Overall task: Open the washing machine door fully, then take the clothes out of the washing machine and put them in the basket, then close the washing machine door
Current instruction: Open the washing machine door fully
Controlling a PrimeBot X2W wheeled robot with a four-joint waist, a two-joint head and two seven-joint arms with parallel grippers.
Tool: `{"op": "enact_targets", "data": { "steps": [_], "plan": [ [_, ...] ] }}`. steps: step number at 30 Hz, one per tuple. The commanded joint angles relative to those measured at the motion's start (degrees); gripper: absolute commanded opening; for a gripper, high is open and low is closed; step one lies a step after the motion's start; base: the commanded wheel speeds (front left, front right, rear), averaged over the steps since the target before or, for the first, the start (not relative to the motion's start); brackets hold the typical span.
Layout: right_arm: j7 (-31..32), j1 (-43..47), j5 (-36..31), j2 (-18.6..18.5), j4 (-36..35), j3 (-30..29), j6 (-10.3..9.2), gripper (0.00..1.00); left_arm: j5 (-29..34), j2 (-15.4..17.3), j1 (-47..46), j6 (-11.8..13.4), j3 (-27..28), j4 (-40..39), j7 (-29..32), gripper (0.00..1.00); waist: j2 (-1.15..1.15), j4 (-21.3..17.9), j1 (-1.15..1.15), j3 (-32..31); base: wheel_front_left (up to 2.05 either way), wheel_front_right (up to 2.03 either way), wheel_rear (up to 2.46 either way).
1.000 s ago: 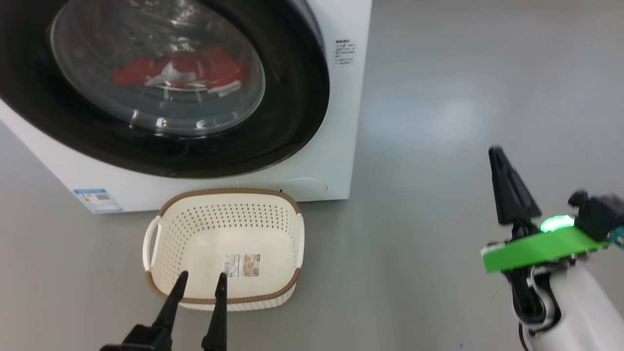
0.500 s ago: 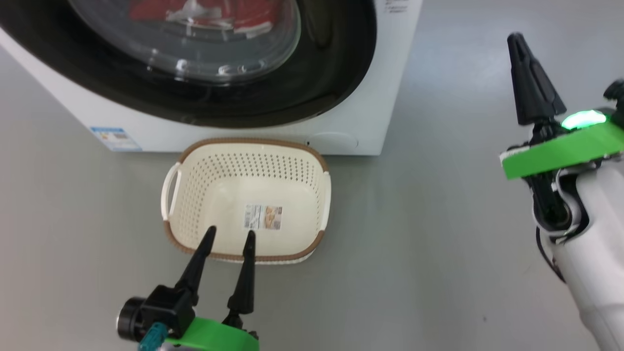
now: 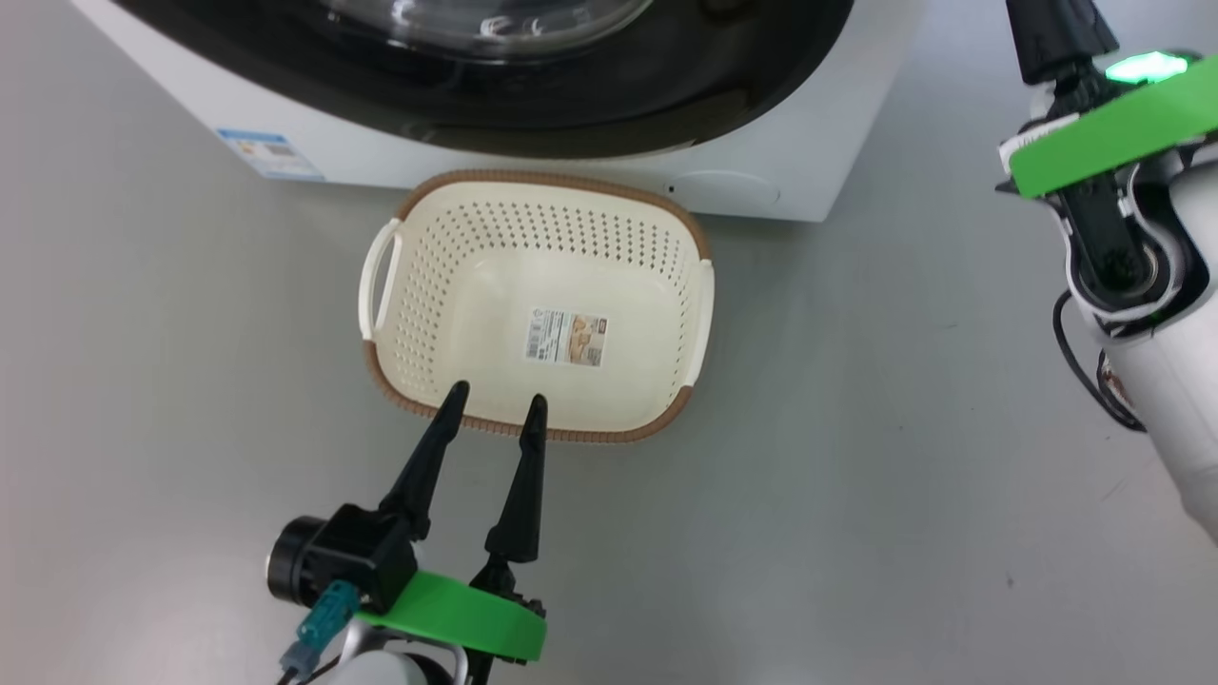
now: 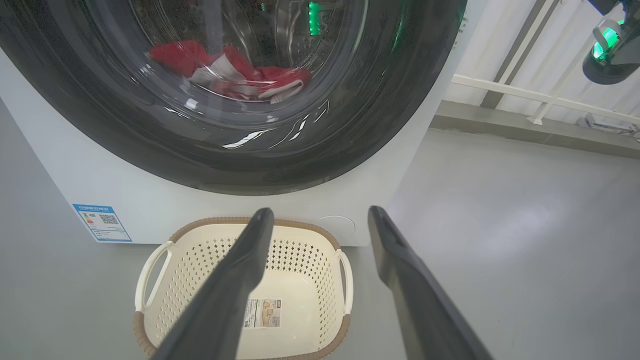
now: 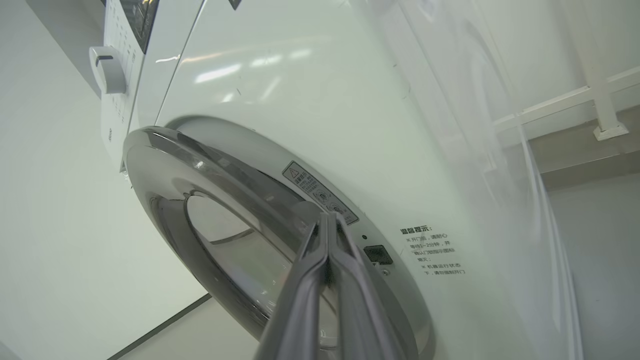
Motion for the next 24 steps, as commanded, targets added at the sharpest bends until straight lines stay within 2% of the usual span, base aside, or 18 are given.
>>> {"op": "enact_targets", "data": {
  "steps": [1,7,14,24],
  "plan": [
    [0.8,-1.3,1.8,-0.3,-1.1,1.5,-0.03,0.00,-0.5,0.4,-1.2,0.7,1.2,-1.7,-0.7,1.00,0.00,1.5,0.00,2.0,0.00,0.00,0.00],
    [4.8,-5.6,10.4,-2.3,-1.1,2.7,-0.03,0.00,-1.4,0.4,-2.6,0.8,-0.6,-1.8,-0.7,1.00,0.00,2.9,0.00,4.2,0.00,0.00,0.00],
    [10.2,-8.7,16.7,-4.3,-0.5,3.4,-0.03,0.00,-2.3,0.4,-3.8,1.1,-1.9,-2.0,-0.7,1.00,0.00,3.9,0.00,5.8,0.00,0.00,0.00],
    [19.9,-13.7,22.0,-5.8,2.9,5.1,-0.03,0.00,-3.4,0.4,-4.9,1.5,-3.9,-2.1,-0.7,1.00,0.00,5.4,0.00,7.0,0.00,0.00,0.00]
  ]
}}
